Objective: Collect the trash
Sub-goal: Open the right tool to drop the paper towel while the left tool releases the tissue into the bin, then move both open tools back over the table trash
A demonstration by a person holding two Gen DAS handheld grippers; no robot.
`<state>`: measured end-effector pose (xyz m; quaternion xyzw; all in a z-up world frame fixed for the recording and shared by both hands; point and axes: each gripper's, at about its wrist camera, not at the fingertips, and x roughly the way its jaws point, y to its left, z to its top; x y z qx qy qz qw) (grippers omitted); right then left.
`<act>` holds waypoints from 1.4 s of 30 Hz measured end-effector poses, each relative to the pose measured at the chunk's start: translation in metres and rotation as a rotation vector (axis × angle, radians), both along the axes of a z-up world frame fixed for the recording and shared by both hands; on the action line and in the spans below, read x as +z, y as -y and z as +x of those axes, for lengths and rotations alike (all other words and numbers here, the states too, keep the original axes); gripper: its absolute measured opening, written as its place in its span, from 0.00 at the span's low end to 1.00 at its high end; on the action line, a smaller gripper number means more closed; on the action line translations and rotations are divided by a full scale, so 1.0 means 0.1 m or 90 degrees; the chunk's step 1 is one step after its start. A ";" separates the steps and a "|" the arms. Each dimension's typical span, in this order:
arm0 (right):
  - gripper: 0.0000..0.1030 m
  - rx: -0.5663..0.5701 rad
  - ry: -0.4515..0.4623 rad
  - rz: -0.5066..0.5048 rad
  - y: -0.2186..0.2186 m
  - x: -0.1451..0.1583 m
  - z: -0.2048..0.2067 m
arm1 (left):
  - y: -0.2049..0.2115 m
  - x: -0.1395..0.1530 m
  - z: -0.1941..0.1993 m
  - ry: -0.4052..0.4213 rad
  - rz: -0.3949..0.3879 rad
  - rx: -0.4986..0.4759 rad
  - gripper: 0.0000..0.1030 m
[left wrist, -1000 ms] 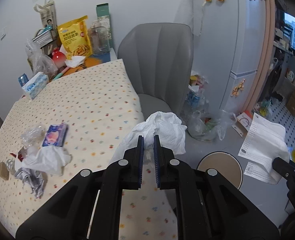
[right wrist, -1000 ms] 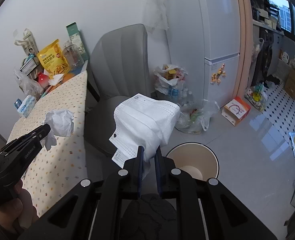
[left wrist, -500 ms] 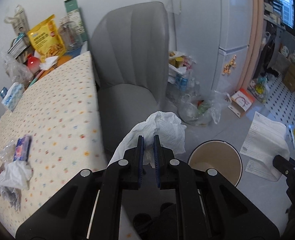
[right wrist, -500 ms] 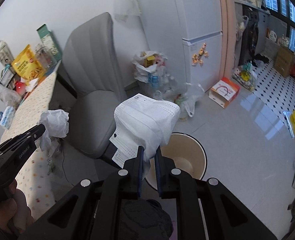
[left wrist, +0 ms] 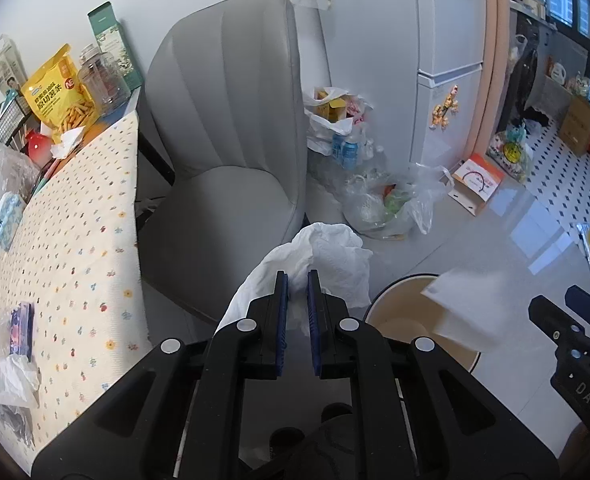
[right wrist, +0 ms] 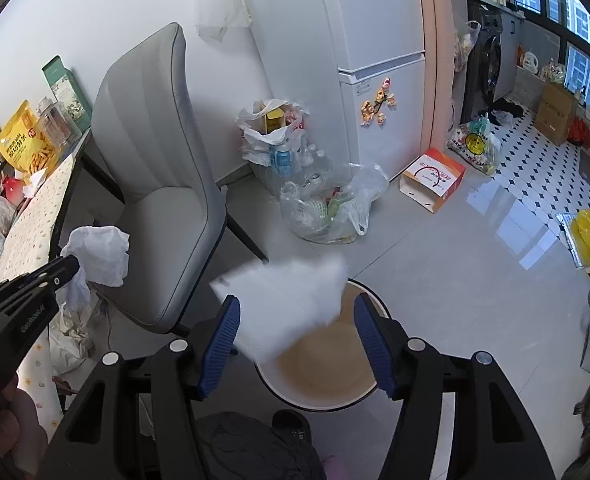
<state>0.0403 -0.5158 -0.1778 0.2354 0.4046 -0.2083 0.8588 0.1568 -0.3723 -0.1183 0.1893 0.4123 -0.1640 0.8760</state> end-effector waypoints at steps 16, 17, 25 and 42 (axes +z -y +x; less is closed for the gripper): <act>0.58 -0.123 -0.020 -0.016 0.57 0.09 -0.86 | 0.81 -0.15 -0.42 -0.041 -0.011 -0.115 0.10; 0.58 -0.130 -0.021 -0.017 0.61 0.10 -0.91 | 0.86 -0.17 -0.45 -0.047 -0.011 -0.122 0.11; 0.63 -0.147 -0.014 -0.014 0.70 0.11 -1.06 | 0.97 -0.15 -0.53 -0.057 -0.033 -0.141 0.46; 0.87 -0.112 0.026 -0.055 0.36 0.45 -0.92 | 0.30 0.37 -0.40 0.017 -0.072 -0.068 0.92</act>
